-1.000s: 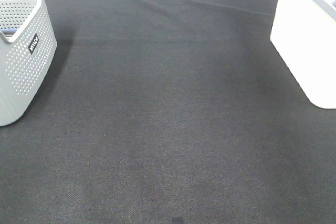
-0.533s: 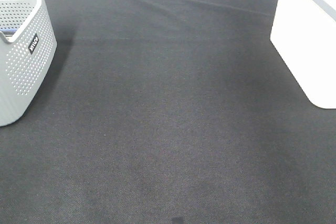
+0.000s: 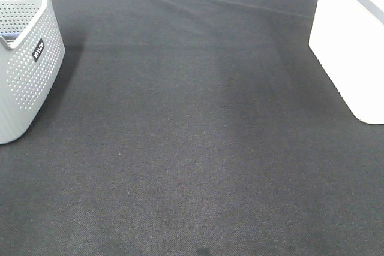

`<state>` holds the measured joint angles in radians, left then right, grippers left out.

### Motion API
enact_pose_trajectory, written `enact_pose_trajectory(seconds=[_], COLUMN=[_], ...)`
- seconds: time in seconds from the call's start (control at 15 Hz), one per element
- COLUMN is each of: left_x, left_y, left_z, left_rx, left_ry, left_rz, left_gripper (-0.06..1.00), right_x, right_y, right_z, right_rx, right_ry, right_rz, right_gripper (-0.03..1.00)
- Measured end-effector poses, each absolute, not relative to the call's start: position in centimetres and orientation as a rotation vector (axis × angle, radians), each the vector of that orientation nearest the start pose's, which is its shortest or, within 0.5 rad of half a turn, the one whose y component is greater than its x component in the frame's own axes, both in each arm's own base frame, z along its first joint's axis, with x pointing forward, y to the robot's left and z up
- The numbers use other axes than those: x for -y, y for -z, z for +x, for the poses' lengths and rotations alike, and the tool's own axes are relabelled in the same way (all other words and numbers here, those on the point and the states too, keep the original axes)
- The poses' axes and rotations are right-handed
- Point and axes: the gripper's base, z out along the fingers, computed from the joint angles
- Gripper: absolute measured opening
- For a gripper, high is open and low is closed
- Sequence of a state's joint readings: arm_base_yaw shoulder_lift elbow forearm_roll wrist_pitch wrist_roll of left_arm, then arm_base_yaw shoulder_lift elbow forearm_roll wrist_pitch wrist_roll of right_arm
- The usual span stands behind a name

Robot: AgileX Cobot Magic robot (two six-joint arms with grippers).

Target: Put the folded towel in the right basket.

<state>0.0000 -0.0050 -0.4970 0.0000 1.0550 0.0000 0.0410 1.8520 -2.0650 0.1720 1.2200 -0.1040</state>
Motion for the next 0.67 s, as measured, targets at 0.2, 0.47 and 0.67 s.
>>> enact_pose_trajectory(seconds=[0.2,0.47,0.67], left_x=[0.0,0.0,0.0], left_y=[-27.7,-27.7,-27.7], left_z=[-0.5,-0.5,-0.5], left_rx=[-2.037,-2.037,-2.037], left_ry=[0.0,0.0,0.0], left_rz=[0.0,0.0,0.0], left_gripper=[0.97,0.97,0.97], right_x=[-2.8,-2.2,-1.9], right_y=[-40.3,-36.4,-33.3], right_z=[36.8,27.2,20.8], right_rx=[-2.537,-2.712,-2.788], right_ry=[-0.172,-0.15,-0.155], right_rz=[-0.173,-0.173,-0.17], right_gripper=[0.73,0.73,0.73])
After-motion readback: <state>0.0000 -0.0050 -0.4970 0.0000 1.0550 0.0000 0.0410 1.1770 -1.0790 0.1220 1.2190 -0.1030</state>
